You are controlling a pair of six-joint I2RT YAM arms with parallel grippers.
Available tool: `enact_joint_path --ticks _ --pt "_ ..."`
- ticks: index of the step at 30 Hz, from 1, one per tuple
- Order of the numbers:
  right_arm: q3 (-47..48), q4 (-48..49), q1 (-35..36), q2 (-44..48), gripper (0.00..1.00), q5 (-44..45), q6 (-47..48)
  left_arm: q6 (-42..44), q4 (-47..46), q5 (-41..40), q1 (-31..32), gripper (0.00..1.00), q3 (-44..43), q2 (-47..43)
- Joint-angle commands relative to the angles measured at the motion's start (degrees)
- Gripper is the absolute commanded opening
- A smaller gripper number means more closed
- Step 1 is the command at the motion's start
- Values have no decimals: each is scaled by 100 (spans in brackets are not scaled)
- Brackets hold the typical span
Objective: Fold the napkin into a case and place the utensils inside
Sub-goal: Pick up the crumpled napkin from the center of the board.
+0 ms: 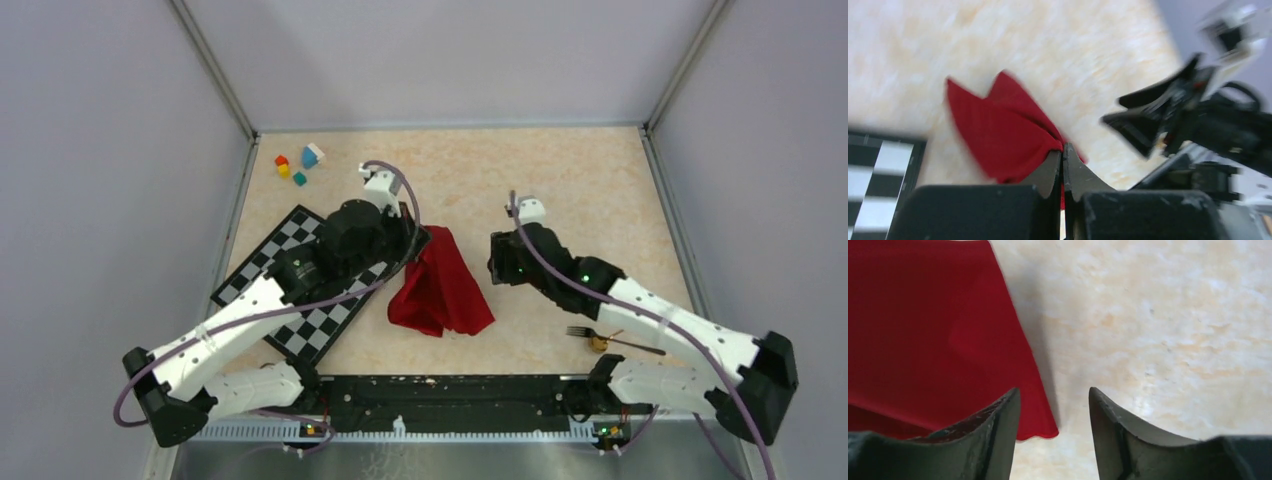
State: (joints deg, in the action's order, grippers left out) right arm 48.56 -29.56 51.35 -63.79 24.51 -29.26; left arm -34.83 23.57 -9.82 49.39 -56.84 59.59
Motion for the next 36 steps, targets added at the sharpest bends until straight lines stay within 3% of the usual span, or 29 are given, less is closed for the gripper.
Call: enact_joint_path --ticks 1,2,5,9,13,16,18,21,23,26,29,33,36 --pt "216 895 -204 856 68 -1970 657 787 -351 944 9 0 -1416 239" --pt "188 1166 -204 1003 76 -2150 619 762 -346 1027 10 0 -1832 384" --pt "266 1194 -264 1189 85 -1932 351 799 -294 1136 10 0 -2767 969" --pt "405 587 -921 1006 86 -1766 -68 1142 261 661 10 0 -4080 1974" --pt "115 607 -1478 1179 84 -2642 8 1097 639 877 18 0 -4725 2777" --pt "-343 1241 -1489 1666 84 -3441 208 585 568 1436 18 0 -4569 3165" --pt "-641 1534 -1488 2054 85 -3454 47 78 96 1800 18 0 -4144 3333" --pt "-786 1048 -1491 2197 85 -2259 -553 -415 -639 2459 12 0 -3594 3792" --pt "-583 -243 -1494 2056 83 -1021 -1179 -426 -531 2729 11 0 -3802 4382" --pt "-673 -697 -1493 2025 78 -656 -1385 -527 -119 3227 -1 0 -4355 5119" --pt "-1054 -218 -1489 2272 73 -1298 -1258 -725 -716 3478 21 0 -3810 5058" --pt "-1867 1299 -1475 2419 60 -2315 -1157 -934 -923 3321 19 0 -3423 4883" --pt "-2408 2258 -1369 2213 56 -2146 -1532 -1117 -925 3381 18 0 -3411 4891"
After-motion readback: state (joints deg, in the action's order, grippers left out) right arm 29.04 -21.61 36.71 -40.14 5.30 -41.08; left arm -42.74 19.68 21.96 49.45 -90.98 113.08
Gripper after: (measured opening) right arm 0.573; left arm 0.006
